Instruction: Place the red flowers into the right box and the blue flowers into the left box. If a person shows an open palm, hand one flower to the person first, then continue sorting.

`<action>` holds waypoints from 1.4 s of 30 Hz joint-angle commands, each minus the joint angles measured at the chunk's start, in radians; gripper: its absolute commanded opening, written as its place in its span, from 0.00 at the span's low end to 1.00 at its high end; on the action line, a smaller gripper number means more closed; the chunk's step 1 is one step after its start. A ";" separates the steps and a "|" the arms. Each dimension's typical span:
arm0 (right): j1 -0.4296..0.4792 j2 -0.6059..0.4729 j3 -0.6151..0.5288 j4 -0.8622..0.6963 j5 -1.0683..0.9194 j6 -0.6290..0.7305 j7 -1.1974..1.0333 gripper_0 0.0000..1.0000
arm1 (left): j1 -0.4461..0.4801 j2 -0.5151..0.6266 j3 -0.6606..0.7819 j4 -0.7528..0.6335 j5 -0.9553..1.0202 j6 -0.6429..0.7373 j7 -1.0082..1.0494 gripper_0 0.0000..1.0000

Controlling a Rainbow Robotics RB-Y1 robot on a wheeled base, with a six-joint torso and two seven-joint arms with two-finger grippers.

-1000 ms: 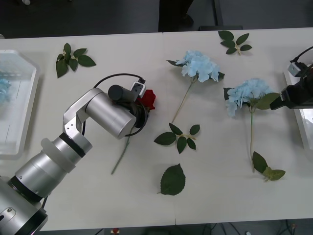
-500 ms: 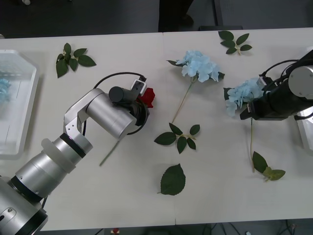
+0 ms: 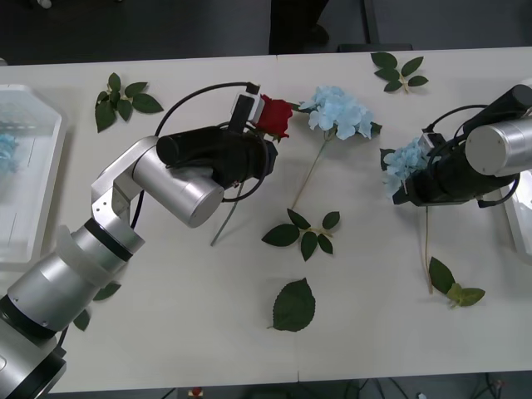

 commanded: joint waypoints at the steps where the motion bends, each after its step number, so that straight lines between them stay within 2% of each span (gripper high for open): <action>1: 0.008 0.036 0.010 0.023 0.024 -0.026 -0.048 1.00 | -0.043 0.019 0.058 -0.109 -0.005 -0.120 0.175 0.00; 4: 0.009 0.038 0.015 0.032 0.035 -0.035 -0.041 1.00 | -0.045 0.000 0.070 -0.137 -0.036 -0.197 0.256 0.00; 5: 0.009 0.038 0.016 0.032 0.038 -0.035 -0.041 0.95 | -0.045 -0.009 0.079 -0.143 -0.043 -0.218 0.282 0.00; 7: 0.009 0.040 0.016 0.032 0.044 -0.035 -0.041 0.71 | -0.045 -0.030 0.098 -0.155 -0.063 -0.269 0.357 0.00; 9: 0.009 0.040 0.016 0.032 0.046 -0.035 -0.044 0.54 | -0.047 -0.044 0.110 -0.165 -0.071 -0.290 0.406 0.00; 10: 0.009 0.038 0.016 0.032 0.047 -0.035 -0.045 0.38 | -0.047 -0.056 0.117 -0.172 -0.078 -0.307 0.445 0.00; 12: 0.008 0.038 0.016 0.031 0.047 -0.033 -0.044 0.20 | -0.047 -0.079 0.133 -0.172 -0.089 -0.360 0.498 0.00; 13: 0.008 0.038 0.016 0.032 0.047 -0.035 -0.044 0.07 | -0.045 -0.092 0.137 -0.172 -0.095 -0.384 0.527 0.00; 14: 0.008 0.038 0.016 0.032 0.047 -0.035 -0.045 0.00 | -0.042 -0.098 0.141 -0.172 -0.097 -0.399 0.543 0.00; 23: 0.008 0.036 0.015 0.032 0.049 -0.035 -0.041 0.00 | -0.019 -0.162 0.150 -0.172 -0.106 -0.514 0.690 0.00; 24: 0.008 0.036 0.016 0.032 0.050 -0.035 -0.039 0.14 | -0.011 -0.174 0.150 -0.172 -0.100 -0.536 0.692 0.00; 26: 0.008 0.035 0.012 0.032 0.050 -0.035 -0.039 0.53 | 0.012 -0.204 0.150 -0.172 -0.091 -0.582 0.701 0.00; 28: 0.008 0.033 0.010 0.032 0.050 -0.035 -0.031 0.78 | 0.027 -0.220 0.150 -0.172 -0.085 -0.608 0.707 0.00; 30: 0.008 0.032 0.007 0.032 0.050 -0.035 -0.027 0.90 | 0.032 -0.231 0.150 -0.172 -0.082 -0.614 0.708 0.00; 33: 0.008 0.033 0.001 0.032 0.044 -0.032 -0.027 0.95 | 0.038 -0.251 0.150 -0.172 -0.078 -0.614 0.708 0.00; 39: 0.008 0.033 -0.030 0.031 0.032 0.003 -0.022 0.98 | 0.049 -0.270 0.150 -0.172 -0.077 -0.614 0.708 0.00; 42: 0.001 0.024 -0.088 0.011 0.006 0.080 -0.004 0.99 | 0.049 -0.270 0.150 -0.165 -0.075 -0.616 0.707 0.00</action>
